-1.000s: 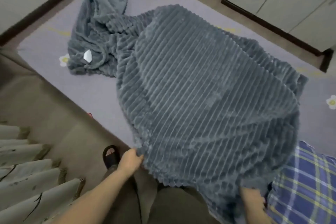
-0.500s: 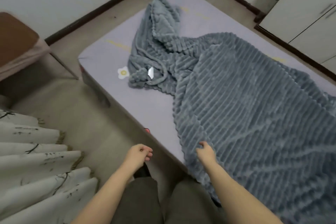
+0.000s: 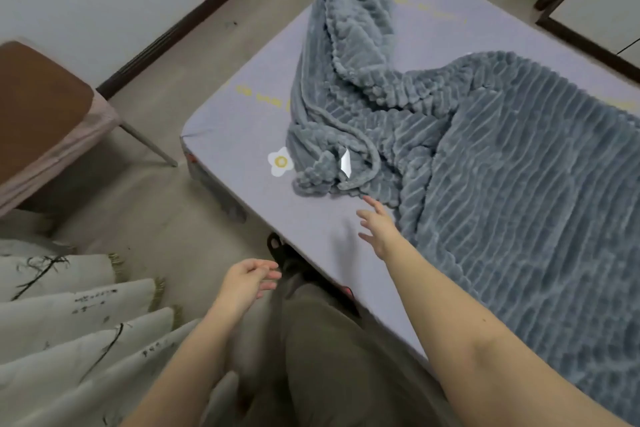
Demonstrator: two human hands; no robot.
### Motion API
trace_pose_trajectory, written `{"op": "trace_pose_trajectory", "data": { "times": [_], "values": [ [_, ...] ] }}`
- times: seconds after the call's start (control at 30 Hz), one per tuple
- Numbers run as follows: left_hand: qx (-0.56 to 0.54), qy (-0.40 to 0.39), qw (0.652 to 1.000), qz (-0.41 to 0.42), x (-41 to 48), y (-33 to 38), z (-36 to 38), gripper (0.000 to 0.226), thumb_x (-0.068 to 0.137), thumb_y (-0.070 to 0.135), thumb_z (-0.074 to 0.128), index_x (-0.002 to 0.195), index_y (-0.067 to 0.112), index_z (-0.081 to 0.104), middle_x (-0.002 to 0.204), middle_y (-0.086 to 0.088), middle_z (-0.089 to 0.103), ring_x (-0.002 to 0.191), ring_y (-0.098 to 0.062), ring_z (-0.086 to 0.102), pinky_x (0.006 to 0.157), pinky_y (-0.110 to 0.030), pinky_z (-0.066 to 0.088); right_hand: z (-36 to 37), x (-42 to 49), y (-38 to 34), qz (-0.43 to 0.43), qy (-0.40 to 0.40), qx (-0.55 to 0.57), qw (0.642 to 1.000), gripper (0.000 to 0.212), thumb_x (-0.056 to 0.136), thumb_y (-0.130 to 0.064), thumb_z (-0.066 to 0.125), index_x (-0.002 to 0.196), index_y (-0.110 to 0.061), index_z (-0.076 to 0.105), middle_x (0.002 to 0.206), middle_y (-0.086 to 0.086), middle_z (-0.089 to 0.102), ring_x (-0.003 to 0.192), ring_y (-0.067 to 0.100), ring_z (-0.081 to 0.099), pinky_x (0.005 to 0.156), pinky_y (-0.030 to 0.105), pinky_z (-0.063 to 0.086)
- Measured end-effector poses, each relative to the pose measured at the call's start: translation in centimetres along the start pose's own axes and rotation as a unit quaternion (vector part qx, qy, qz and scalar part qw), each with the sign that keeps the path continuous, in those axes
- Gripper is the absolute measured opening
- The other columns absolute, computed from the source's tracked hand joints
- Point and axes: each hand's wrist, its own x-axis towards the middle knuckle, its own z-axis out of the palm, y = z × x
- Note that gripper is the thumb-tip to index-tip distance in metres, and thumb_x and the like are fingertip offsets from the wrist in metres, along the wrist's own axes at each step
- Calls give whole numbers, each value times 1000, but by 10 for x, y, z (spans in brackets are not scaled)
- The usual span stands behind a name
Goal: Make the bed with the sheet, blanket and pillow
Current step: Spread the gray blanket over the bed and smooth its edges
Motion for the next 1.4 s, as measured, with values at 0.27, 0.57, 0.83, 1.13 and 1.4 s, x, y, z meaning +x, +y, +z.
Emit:
{"op": "trace_pose_trajectory", "data": {
  "times": [0.27, 0.57, 0.83, 1.13, 1.4],
  "values": [
    [47, 6, 999, 27, 113, 98, -69, 26, 97, 3, 47, 83, 16, 65, 76, -1, 71, 68, -18, 64, 63, -27, 44, 48, 104, -69, 146, 70, 165, 973, 34, 95, -10, 41, 118, -30, 57, 96, -3, 53, 78, 14, 49, 85, 35, 40],
    [50, -23, 998, 5, 191, 164, -138, 22, 96, 4, 49, 88, 9, 68, 79, -9, 75, 70, -23, 67, 65, -31, 45, 108, 147, -110, 104, 223, 302, 921, 21, 88, 5, 61, 108, 1, 66, 108, 15, 65, 110, 31, 59, 93, 41, 51],
    [86, -147, 985, -31, 245, 237, -178, 22, 99, 9, 45, 109, -1, 62, 92, -12, 70, 74, -18, 67, 69, -26, 46, 194, 71, -205, -65, 103, -40, 992, 57, 81, 8, 51, 122, -29, 38, 75, 5, 54, 58, 16, 51, 46, 27, 44],
    [177, -381, 899, -123, 278, 352, -230, 52, 87, 58, 57, 112, 14, 69, 110, -8, 73, 104, -24, 69, 93, -39, 52, 374, -26, -244, 42, -172, 31, 984, 48, 48, 12, 43, 75, -12, 74, 63, 5, 63, 61, 17, 59, 53, 17, 45],
    [235, -338, 911, 31, 287, 418, -213, 26, 80, 11, 73, 106, 9, 71, 94, -6, 76, 86, -22, 73, 69, -30, 57, 383, -17, -237, 27, 89, -75, 993, 21, 68, -6, 53, 67, -19, 69, 68, -5, 63, 74, 15, 58, 66, 26, 51]
  ]
}}
